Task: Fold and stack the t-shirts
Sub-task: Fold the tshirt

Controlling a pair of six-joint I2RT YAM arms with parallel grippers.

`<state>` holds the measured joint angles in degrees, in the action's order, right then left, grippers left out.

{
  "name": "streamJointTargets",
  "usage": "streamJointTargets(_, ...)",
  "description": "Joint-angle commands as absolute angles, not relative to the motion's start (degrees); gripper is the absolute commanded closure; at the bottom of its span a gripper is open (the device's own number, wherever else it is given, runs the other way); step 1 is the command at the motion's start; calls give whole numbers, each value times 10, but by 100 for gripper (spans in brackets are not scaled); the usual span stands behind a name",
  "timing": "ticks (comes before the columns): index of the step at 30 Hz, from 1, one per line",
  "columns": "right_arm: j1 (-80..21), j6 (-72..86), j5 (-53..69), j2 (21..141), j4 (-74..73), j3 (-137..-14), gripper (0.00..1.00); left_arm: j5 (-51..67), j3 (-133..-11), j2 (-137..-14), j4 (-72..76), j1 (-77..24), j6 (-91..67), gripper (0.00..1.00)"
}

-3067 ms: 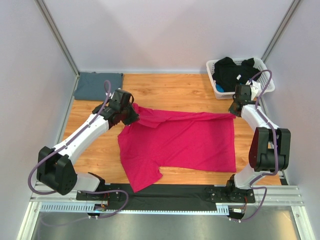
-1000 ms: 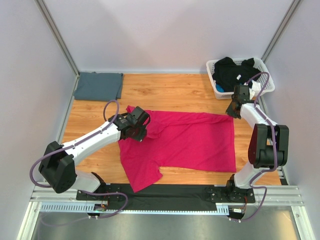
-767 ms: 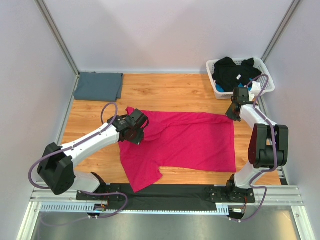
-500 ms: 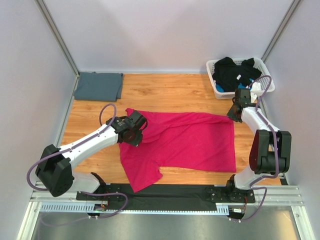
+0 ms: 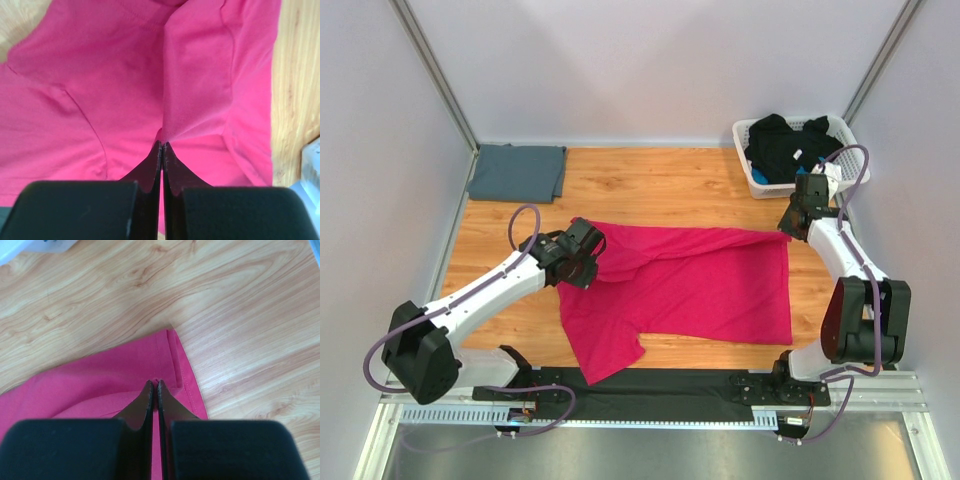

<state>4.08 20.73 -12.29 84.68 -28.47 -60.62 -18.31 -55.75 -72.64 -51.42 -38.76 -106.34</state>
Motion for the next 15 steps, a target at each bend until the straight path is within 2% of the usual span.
streamJointTargets(1,42,187,-127,828,-285,-602,100,-205,-556,-707,-513,-374,-1032,100)
streamJointTargets(15,42,218,-110,826,-304,-526,100,-175,-553,-734,-474,-339,-983,100)
